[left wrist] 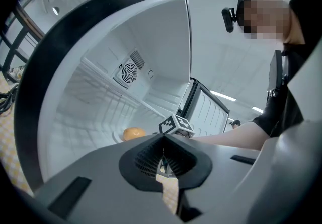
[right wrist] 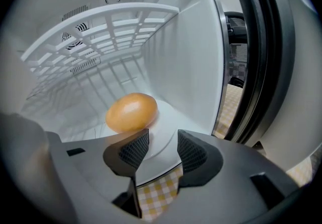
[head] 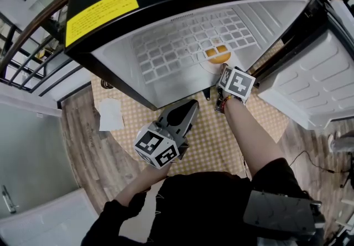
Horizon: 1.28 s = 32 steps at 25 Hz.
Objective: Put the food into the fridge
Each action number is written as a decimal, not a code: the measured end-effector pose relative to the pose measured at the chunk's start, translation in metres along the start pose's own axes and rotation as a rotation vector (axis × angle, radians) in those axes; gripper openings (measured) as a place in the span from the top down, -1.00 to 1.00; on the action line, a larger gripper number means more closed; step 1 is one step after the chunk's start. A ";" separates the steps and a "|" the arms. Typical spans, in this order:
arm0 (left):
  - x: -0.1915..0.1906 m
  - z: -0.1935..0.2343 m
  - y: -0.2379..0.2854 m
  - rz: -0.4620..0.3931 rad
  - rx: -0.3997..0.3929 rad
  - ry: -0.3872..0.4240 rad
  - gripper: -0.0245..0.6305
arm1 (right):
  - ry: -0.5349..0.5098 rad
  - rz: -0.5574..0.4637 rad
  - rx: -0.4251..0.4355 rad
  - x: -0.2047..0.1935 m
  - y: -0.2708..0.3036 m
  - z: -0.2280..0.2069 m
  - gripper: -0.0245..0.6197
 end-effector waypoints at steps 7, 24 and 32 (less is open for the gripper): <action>0.009 -0.002 -0.004 -0.008 -0.013 0.022 0.89 | 0.019 -0.045 0.026 0.006 -0.011 0.001 0.40; 0.043 -0.031 -0.019 -0.031 -0.123 0.121 0.89 | -0.061 -0.227 0.061 0.005 -0.086 0.005 0.83; 0.061 -0.049 -0.037 -0.054 -0.211 0.179 0.89 | -0.017 -0.383 0.207 -0.004 -0.161 0.018 0.87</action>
Point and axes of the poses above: the fingertips, and each gripper's own axes: y forward along the fingers, z to its left, x out of its top, the point moved 10 cm from there along -y, backward along the fingers, and after that the axes turned 10 degrees about z, right-handed, at the moved point
